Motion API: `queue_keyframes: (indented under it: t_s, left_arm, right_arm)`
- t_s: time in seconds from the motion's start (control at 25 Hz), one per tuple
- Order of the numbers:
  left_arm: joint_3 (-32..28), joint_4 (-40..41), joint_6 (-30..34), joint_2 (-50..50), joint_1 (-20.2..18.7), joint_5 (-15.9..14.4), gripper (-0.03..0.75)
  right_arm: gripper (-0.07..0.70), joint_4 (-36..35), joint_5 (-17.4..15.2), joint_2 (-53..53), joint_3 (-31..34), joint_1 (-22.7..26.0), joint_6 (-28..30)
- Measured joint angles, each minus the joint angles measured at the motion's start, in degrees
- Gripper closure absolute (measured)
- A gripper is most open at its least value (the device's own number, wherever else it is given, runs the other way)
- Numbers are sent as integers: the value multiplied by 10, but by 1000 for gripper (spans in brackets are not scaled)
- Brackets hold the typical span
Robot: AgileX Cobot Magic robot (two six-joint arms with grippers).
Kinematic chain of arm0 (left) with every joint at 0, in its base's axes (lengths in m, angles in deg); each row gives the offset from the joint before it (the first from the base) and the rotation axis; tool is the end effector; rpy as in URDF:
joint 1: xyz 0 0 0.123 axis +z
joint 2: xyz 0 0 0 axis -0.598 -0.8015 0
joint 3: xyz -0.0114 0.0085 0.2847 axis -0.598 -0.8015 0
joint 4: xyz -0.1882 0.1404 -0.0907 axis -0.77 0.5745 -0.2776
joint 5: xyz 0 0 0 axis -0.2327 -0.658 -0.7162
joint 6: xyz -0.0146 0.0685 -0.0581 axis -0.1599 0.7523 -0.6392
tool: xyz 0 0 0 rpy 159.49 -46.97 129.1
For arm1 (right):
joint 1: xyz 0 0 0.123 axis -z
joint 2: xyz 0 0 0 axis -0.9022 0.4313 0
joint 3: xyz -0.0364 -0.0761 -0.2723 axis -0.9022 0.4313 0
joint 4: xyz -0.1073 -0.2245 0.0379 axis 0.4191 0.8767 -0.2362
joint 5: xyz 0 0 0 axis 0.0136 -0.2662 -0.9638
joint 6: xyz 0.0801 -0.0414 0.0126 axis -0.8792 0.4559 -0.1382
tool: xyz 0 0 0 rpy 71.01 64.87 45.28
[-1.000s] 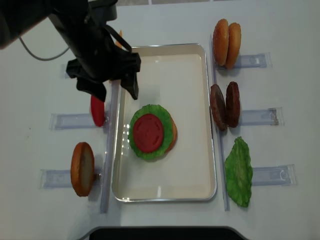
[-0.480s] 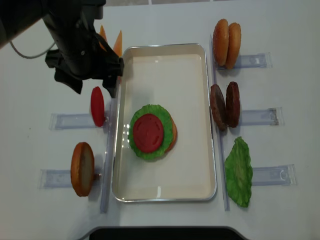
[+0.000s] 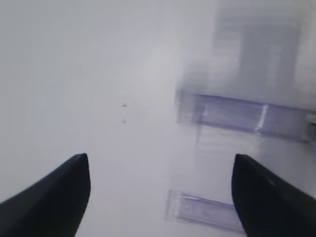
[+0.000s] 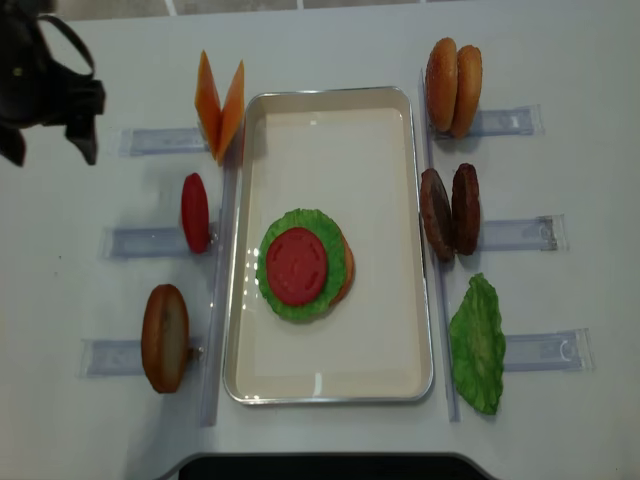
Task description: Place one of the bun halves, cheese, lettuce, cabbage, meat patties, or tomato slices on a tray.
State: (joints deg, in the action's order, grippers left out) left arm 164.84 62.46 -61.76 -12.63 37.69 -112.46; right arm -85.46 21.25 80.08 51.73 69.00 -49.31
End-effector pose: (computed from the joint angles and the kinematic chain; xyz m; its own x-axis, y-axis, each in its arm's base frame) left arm 0.3123 0.0263 0.2873 -0.9751 -0.1210 -0.1859 -0.1596 0.9648 0.2090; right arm -0.0100 0.0048 0.2731 -0.5077 0.0000 -0.8615 0.0215 0.9997 -0.0126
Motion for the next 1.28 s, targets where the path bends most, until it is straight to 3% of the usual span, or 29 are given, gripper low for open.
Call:
queue_keyframes:
  t_s: [0.12,0.24,0.44,0.52,0.8,0.96,1.16,1.28]
  left_arm:
    - [0,-1,15,11,60,0,33]
    - [0,-21,36,30,96,-1,55]
    - [-20,-66,48,90,111,-1,105]
    - [-61,-66,48,140,111,-1,113]
    - [-290,-61,48,354,111,-3,118]
    - [-395,-75,48,502,111,24,118]
    - [-471,-78,57,659,111,53,118]
    - [-482,-89,84,723,111,61,118]
  right_arm:
    - [145,0,0,0,0,0,0]
    - [145,0,0,0,0,0,0]
    - [145,0,0,0,0,0,0]
    - [145,0,0,0,0,0,0]
    - [145,0,0,0,0,0,0]
    - [145,0,0,0,0,0,0]
    - [145,0,0,0,0,0,0]
    - [145,0,0,0,0,0,0]
